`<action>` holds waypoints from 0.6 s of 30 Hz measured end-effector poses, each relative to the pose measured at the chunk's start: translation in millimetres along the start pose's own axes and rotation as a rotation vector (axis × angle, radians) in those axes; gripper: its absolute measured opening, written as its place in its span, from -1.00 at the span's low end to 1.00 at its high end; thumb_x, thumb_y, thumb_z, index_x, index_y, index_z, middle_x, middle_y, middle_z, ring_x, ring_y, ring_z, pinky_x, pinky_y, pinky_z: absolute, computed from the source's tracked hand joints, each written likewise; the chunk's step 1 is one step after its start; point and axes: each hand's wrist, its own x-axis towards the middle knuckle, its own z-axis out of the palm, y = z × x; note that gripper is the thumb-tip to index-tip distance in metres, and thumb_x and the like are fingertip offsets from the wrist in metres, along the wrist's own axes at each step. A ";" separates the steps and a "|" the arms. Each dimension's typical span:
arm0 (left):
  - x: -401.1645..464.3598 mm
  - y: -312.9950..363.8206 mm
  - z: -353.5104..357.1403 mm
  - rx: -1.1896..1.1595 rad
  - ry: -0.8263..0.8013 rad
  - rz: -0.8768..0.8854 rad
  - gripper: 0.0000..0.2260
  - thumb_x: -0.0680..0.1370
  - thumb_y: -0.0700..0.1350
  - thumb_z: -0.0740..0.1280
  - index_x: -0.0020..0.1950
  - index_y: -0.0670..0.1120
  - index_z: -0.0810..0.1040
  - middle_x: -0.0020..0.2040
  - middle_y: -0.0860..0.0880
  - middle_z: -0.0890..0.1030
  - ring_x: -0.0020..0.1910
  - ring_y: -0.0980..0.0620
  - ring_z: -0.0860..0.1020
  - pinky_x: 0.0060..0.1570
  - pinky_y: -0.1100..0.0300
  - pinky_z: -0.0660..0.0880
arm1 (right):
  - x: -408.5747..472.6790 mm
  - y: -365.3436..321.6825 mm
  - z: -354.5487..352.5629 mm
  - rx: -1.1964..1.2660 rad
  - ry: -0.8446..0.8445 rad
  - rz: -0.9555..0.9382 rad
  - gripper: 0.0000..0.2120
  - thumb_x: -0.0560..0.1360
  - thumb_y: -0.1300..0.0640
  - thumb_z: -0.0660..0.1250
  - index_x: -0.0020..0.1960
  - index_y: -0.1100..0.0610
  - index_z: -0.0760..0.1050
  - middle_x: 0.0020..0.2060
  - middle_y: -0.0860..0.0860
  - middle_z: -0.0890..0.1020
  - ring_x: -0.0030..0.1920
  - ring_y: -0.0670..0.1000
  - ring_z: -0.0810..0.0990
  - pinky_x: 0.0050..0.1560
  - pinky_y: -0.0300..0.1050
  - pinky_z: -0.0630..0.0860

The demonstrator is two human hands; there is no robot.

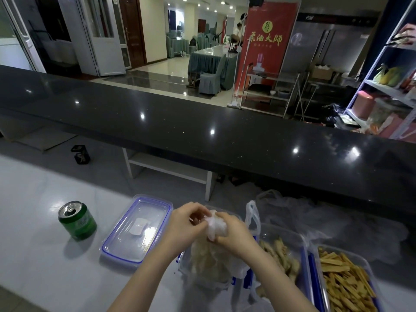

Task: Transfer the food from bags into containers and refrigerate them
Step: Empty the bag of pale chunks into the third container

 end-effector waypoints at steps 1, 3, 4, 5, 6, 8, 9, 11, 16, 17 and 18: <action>-0.9 -3.1 -1.2 -0.014 -0.026 -0.018 -0.79 0.36 -0.31 0.42 -0.14 -0.01 0.66 -0.25 0.04 0.62 -0.29 0.16 0.53 -0.28 0.40 0.43 | -0.5 1.8 -2.9 -0.017 0.028 -0.007 -0.60 0.44 0.01 0.40 0.25 0.01 0.43 0.08 -0.01 0.47 0.13 0.05 0.52 -0.04 -0.22 0.45; -2.9 -18.6 -4.8 -0.041 -0.122 -0.105 -0.72 0.35 -0.23 0.47 -0.01 0.06 0.64 -0.14 0.08 0.63 -0.18 0.21 0.55 -0.21 0.37 0.48 | -4.9 5.5 -7.2 -0.030 0.115 -0.029 -0.78 0.47 0.13 0.34 0.11 0.03 0.52 -0.02 -0.04 0.41 0.02 0.03 0.51 -0.22 -0.28 0.37; -4.2 -27.9 -5.9 -0.029 -0.191 -0.152 -0.65 0.34 -0.16 0.50 0.08 0.11 0.61 -0.03 0.11 0.62 -0.07 0.22 0.56 -0.12 0.35 0.51 | -6.4 9.1 -7.4 -0.026 0.142 -0.029 -0.79 0.47 0.18 0.31 0.10 0.05 0.54 -0.02 -0.04 0.40 0.01 0.03 0.50 -0.17 -0.23 0.40; -6.2 -35.4 -6.4 0.001 -0.261 -0.188 -0.56 0.32 -0.10 0.51 0.17 0.15 0.56 0.08 0.15 0.59 0.04 0.23 0.55 -0.02 0.31 0.54 | -6.8 12.8 -7.4 -0.002 0.164 -0.034 -0.77 0.47 0.22 0.28 0.10 0.05 0.54 -0.01 -0.03 0.40 0.01 0.03 0.48 -0.08 -0.18 0.45; -7.7 -40.9 -5.1 0.020 -0.313 -0.215 -0.48 0.30 -0.07 0.51 0.22 0.17 0.52 0.15 0.17 0.55 0.11 0.23 0.53 0.05 0.25 0.55 | -6.5 15.0 -8.0 0.038 0.177 -0.038 -0.76 0.48 0.24 0.27 0.10 0.04 0.54 0.01 -0.03 0.40 0.02 0.02 0.47 -0.01 -0.14 0.48; -8.9 -43.5 1.2 0.035 -0.334 -0.226 -0.45 0.27 -0.10 0.47 0.22 0.20 0.48 0.16 0.14 0.54 0.12 0.25 0.52 0.08 0.25 0.55 | -6.6 13.1 -10.2 0.136 0.214 -0.068 -0.75 0.48 0.26 0.26 0.10 0.03 0.54 0.04 -0.04 0.42 0.02 -0.02 0.46 -0.02 -0.20 0.47; -8.3 -43.0 4.6 0.045 -0.310 -0.212 -0.48 0.27 -0.12 0.44 0.17 0.24 0.48 0.13 0.13 0.56 0.09 0.25 0.53 0.05 0.29 0.53 | -4.9 11.4 -11.4 0.176 0.222 -0.090 -0.75 0.49 0.27 0.26 0.11 0.04 0.53 0.05 -0.04 0.43 0.02 -0.03 0.46 -0.06 -0.28 0.43; -3.8 -40.6 9.5 0.067 -0.253 -0.183 -0.60 0.26 -0.11 0.41 0.00 0.27 0.48 0.03 0.11 0.59 0.01 0.17 0.55 -0.03 0.34 0.48 | -2.1 7.2 -13.4 0.232 0.229 -0.134 -0.73 0.48 0.30 0.25 0.10 0.03 0.51 0.04 -0.05 0.47 0.03 -0.05 0.47 -0.10 -0.34 0.37; 15.0 -29.9 7.5 0.075 -0.123 -0.172 -0.70 0.31 -0.09 0.54 -0.11 0.11 0.47 -0.09 0.01 0.58 -0.14 0.05 0.54 -0.23 0.32 0.41 | 1.6 0.7 -23.5 0.272 0.330 -0.198 -0.70 0.47 0.33 0.25 0.08 -0.01 0.47 0.05 -0.09 0.47 0.05 -0.10 0.45 -0.07 -0.33 0.38; 18.1 -24.9 5.3 0.076 -0.105 -0.165 -0.68 0.31 -0.09 0.57 -0.09 0.09 0.49 -0.07 0.02 0.57 -0.14 0.08 0.53 -0.24 0.36 0.39 | 2.1 1.4 -25.7 0.262 0.354 -0.199 -0.69 0.47 0.32 0.27 0.08 -0.04 0.45 0.06 -0.12 0.43 0.06 -0.12 0.42 -0.07 -0.35 0.35; 21.0 -20.1 2.9 0.075 -0.100 -0.159 -0.65 0.30 -0.08 0.59 -0.05 0.08 0.50 -0.05 0.04 0.55 -0.12 0.12 0.52 -0.23 0.38 0.40 | 2.4 2.9 -27.8 0.258 0.375 -0.197 -0.69 0.48 0.29 0.30 0.08 -0.08 0.43 0.08 -0.14 0.40 0.08 -0.14 0.40 -0.07 -0.35 0.34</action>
